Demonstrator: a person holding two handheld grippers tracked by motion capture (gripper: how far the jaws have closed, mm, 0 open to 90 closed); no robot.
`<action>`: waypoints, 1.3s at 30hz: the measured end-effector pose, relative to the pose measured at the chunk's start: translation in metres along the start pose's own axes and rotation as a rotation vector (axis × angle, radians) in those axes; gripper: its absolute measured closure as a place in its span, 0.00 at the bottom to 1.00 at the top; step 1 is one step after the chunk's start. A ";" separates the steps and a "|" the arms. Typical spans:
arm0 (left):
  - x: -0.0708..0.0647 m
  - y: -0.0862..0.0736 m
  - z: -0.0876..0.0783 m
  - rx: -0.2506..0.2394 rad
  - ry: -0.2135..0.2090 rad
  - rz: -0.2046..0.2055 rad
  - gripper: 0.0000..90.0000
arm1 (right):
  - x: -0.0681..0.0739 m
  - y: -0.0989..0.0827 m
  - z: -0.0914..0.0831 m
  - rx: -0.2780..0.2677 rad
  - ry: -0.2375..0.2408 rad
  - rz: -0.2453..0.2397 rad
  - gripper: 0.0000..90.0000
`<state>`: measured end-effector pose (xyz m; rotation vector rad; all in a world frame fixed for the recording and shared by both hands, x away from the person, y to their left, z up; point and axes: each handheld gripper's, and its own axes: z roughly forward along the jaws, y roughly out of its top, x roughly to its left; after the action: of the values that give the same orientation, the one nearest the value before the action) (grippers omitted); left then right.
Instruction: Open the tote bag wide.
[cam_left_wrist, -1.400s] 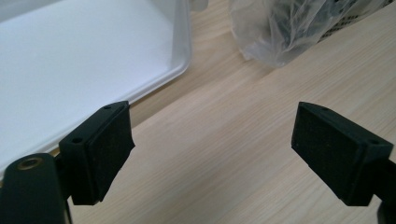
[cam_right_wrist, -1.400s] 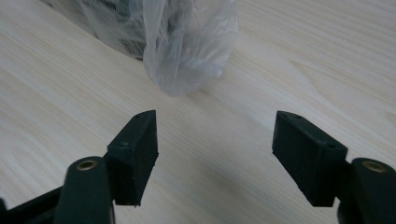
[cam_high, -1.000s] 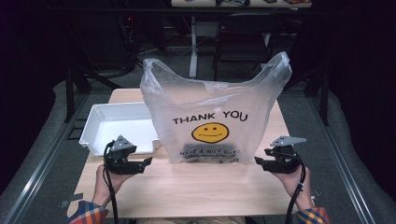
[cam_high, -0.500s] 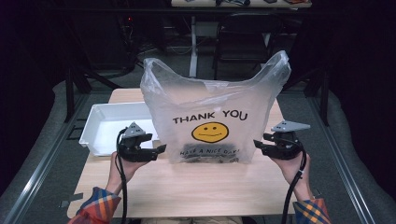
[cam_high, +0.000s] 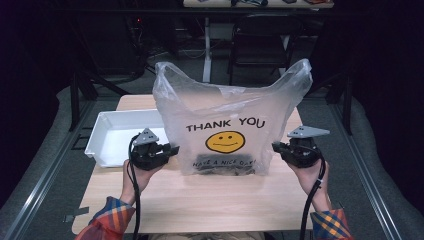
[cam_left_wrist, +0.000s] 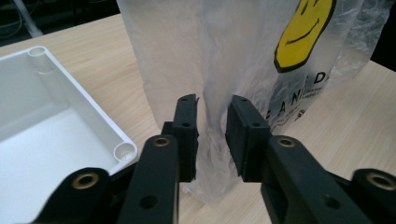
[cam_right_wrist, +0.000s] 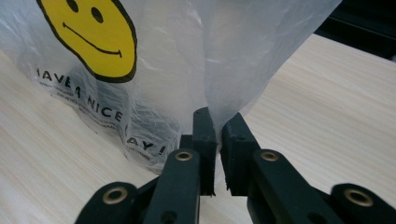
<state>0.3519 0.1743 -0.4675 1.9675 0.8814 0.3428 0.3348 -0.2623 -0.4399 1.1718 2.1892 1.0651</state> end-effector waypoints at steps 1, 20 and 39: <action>-0.001 -0.001 0.001 0.006 -0.003 0.005 0.85 | 0.000 -0.001 0.001 0.003 0.001 0.002 0.96; -0.002 -0.017 0.015 0.073 -0.036 0.027 0.99 | 0.000 -0.013 0.013 0.055 0.009 0.010 0.99; 0.006 -0.034 0.032 0.205 -0.069 0.004 0.99 | 0.006 -0.032 0.037 0.178 0.034 -0.003 1.00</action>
<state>0.3589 0.1688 -0.5137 2.1555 0.8981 0.1912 0.3407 -0.2529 -0.4882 1.2322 2.3514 0.9105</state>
